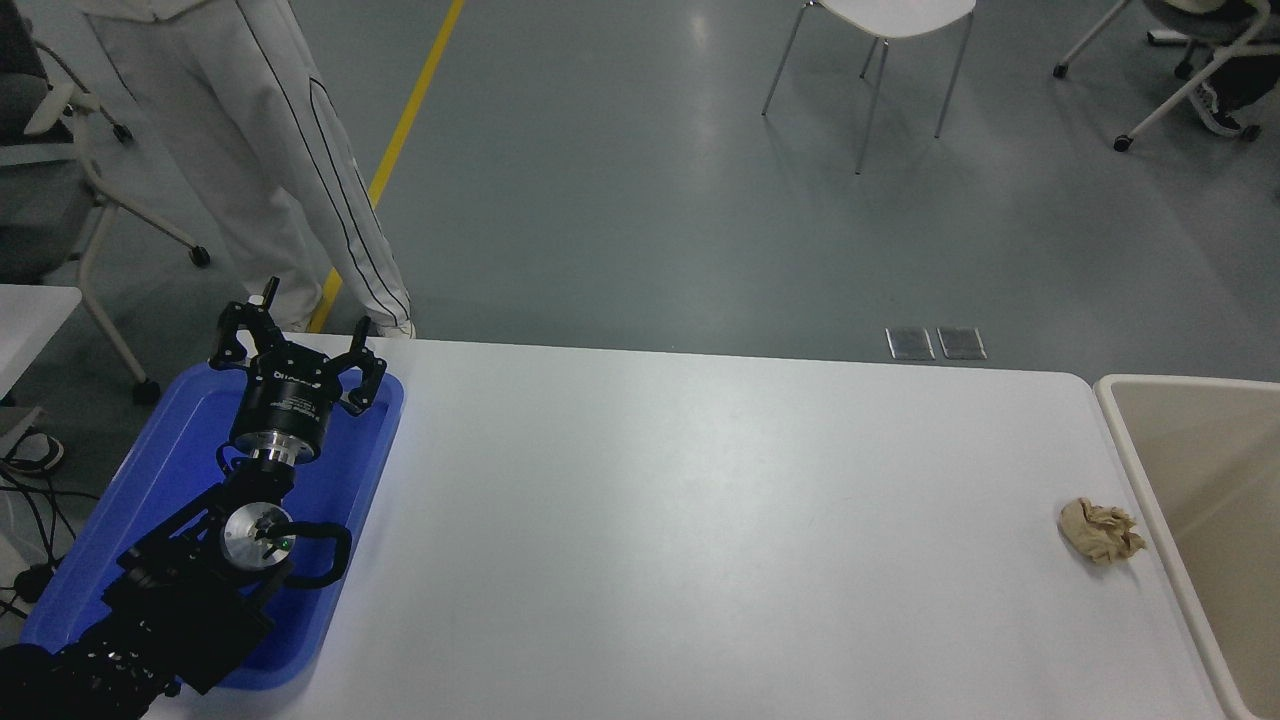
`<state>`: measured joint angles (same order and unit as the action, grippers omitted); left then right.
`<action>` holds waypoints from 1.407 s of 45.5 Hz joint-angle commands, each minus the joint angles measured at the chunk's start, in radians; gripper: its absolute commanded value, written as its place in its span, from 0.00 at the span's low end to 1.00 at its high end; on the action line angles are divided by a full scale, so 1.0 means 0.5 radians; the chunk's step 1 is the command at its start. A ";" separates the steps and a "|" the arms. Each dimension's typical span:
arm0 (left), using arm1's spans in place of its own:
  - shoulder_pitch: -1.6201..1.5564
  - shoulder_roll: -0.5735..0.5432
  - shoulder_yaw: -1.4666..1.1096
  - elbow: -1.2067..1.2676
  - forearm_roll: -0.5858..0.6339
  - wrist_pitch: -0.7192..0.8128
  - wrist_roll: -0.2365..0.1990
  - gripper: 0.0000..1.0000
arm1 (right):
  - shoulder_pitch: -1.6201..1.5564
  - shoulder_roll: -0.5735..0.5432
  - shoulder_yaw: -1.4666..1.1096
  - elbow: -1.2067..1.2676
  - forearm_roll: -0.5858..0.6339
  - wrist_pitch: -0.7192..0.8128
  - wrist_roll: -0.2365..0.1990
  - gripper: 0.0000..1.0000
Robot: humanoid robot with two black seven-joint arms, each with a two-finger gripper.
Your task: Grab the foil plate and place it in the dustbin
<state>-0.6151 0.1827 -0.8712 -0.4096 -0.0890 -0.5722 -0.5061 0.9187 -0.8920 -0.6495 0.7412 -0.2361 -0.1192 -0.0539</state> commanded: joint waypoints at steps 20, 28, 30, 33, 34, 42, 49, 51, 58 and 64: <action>-0.003 0.000 0.000 0.000 0.000 0.000 0.000 1.00 | 1.807 -0.100 -1.416 1.082 -0.105 1.023 0.003 1.00; -0.003 0.000 0.000 0.000 0.000 0.000 0.000 1.00 | 2.120 0.133 -1.585 1.079 -0.105 1.594 0.000 1.00; -0.003 0.000 0.003 0.000 0.000 0.000 0.000 1.00 | 2.181 0.210 -1.615 1.082 -0.105 1.698 0.000 1.00; 0.000 0.000 0.003 0.000 0.000 0.000 0.000 1.00 | 2.264 0.299 -1.643 1.104 -0.105 1.809 0.000 1.00; -0.003 0.000 0.003 0.000 0.000 0.000 0.000 1.00 | 2.286 0.323 -1.652 1.113 -0.105 1.809 0.000 1.00; 0.000 0.000 0.003 0.000 0.000 0.000 0.000 1.00 | 2.482 0.520 -1.698 1.150 -0.108 1.809 0.000 1.00; 0.000 0.000 0.003 0.000 0.000 0.003 0.000 1.00 | 2.623 0.612 -1.616 1.190 -0.068 1.809 0.003 1.00; 0.000 0.003 0.003 0.000 0.000 0.000 0.000 1.00 | 2.651 0.649 -1.591 1.196 -0.065 1.809 0.003 1.00; 0.000 0.003 0.000 0.000 -0.003 0.003 0.000 1.00 | 2.682 0.894 -1.505 1.199 -0.065 1.809 0.003 1.00; 0.000 0.003 0.003 0.000 0.000 0.003 0.000 1.00 | 2.715 1.051 -1.410 1.199 -0.065 1.809 0.003 1.00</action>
<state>-0.6152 0.1835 -0.8700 -0.4096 -0.0889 -0.5710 -0.5062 2.2244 -0.5075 -1.4171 1.3320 -0.2722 0.7737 -0.0522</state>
